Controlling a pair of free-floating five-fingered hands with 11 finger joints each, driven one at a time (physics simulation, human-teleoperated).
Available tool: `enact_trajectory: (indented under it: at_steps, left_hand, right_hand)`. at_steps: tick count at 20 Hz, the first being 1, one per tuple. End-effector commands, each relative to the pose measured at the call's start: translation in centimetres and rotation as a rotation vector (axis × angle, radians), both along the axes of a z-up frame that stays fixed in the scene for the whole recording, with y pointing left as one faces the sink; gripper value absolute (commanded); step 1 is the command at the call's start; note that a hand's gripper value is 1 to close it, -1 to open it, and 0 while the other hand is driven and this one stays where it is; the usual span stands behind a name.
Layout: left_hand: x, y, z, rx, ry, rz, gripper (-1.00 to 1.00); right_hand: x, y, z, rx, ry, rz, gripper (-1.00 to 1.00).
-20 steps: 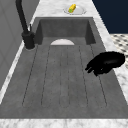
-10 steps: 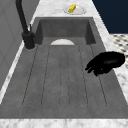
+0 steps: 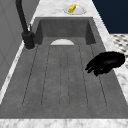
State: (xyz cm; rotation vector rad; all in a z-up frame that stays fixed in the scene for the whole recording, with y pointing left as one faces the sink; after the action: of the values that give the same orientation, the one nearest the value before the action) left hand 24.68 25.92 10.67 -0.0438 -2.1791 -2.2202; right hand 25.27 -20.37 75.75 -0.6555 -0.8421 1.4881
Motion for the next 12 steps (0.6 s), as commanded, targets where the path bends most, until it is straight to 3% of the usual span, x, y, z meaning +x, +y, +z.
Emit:
enact_trajectory:
  at_steps: [1,12]
  left_hand:
    - [0.0,0.0,0.0,0.000,0.000,0.000,0.00]
    - [0.0,0.0,0.0,0.000,0.000,0.000,0.00]
  right_hand:
    - [-3.1,-0.2,-1.5,0.009,-0.012,0.000,-1.00]
    - [-11.1,-2.1,-7.6,0.029,-0.005,0.004,-1.00]
